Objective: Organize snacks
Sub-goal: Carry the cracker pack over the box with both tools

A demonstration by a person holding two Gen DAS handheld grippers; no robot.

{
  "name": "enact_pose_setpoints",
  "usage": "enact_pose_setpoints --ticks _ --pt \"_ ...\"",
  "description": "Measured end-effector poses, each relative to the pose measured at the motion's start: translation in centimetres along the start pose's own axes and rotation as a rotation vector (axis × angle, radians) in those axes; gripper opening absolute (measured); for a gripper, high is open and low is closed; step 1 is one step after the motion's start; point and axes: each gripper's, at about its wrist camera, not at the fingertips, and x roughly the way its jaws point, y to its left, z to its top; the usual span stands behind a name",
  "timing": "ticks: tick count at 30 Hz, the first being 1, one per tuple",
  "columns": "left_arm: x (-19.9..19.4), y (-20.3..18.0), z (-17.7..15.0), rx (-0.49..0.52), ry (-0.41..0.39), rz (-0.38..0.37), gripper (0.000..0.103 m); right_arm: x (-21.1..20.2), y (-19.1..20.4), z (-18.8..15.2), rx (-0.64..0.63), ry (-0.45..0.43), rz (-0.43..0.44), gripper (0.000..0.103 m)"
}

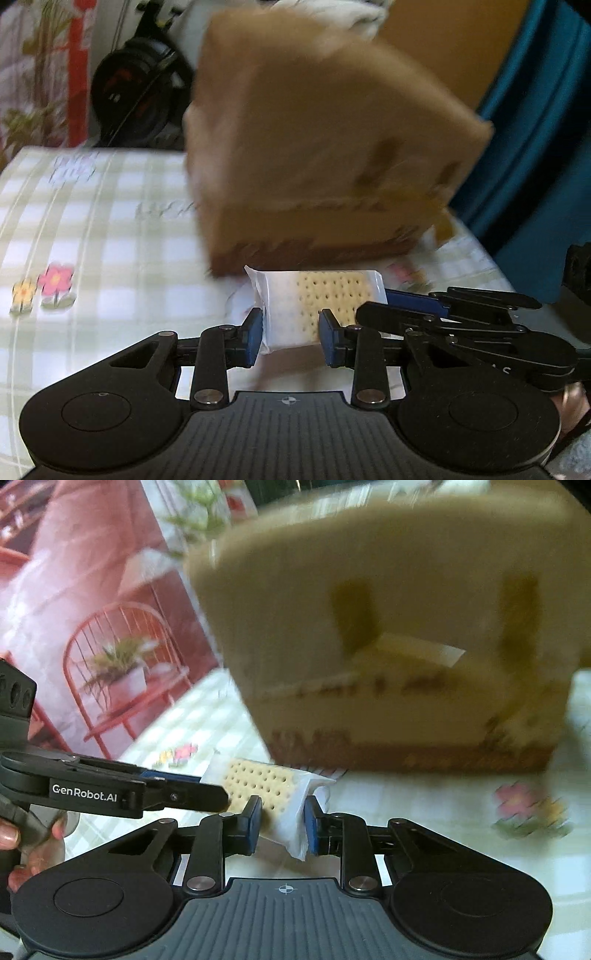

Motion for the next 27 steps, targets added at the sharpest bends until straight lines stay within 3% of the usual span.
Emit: enact_pose_setpoints --ticks 12,19,27 --pt "-6.1 -8.6 9.9 0.153 -0.280 0.012 0.035 -8.6 -3.3 12.1 -0.091 -0.318 0.037 0.023" --pt "-2.5 -10.0 14.7 0.142 -0.290 0.002 0.035 -7.6 -6.3 17.8 -0.147 -0.312 -0.027 0.028" --pt "3.8 -9.9 16.2 0.115 -0.213 -0.016 0.036 -3.5 -10.7 18.2 -0.086 -0.244 -0.117 0.028"
